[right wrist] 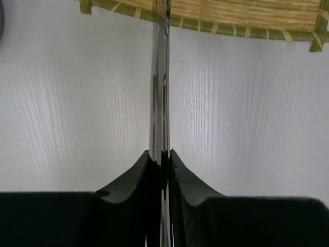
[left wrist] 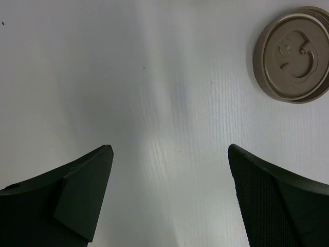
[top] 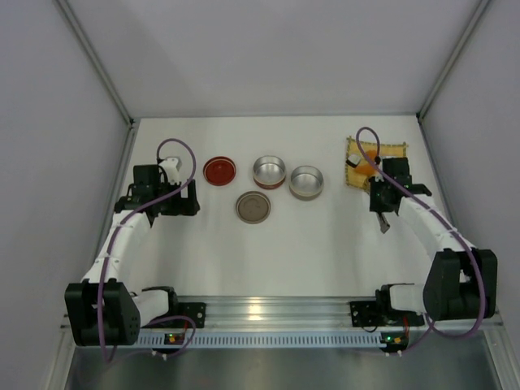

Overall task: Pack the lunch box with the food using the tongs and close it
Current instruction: Pick up the clamp at the center of the board, then pick up the fake food from the plate.

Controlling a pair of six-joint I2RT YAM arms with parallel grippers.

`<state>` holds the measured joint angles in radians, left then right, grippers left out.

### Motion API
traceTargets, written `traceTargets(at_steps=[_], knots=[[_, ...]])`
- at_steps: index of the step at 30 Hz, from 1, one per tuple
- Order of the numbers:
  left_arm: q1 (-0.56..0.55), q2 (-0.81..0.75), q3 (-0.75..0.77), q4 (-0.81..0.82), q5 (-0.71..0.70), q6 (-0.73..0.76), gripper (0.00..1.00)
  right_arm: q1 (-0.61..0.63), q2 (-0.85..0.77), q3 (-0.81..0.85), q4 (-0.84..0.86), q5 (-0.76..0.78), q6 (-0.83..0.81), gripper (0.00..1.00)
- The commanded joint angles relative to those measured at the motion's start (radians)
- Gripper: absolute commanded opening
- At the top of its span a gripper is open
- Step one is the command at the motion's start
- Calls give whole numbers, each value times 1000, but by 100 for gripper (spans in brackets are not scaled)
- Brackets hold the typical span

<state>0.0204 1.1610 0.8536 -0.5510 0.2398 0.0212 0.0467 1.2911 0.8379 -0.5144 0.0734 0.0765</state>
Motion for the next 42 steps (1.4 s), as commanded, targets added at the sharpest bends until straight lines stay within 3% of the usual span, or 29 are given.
traceTargets(at_steps=[1, 6, 12, 20, 36, 42], knots=[[6, -20, 45, 0, 27, 6, 98, -36, -42, 93, -104, -63, -131, 15], [6, -29, 42, -1, 41, 11, 98, -100, -72, 214, -235, -176, -254, 4], [6, -35, 47, -3, 52, 16, 98, -145, -110, 314, -331, -291, -418, 3], [6, -47, 47, -9, 66, 22, 98, -195, -110, 400, -381, -339, -549, 23], [6, -57, 47, -17, 84, 29, 98, -346, 57, 546, -460, -359, -673, 39], [6, -47, 50, -18, 101, 32, 98, -416, 134, 604, -454, -362, -715, 40]])
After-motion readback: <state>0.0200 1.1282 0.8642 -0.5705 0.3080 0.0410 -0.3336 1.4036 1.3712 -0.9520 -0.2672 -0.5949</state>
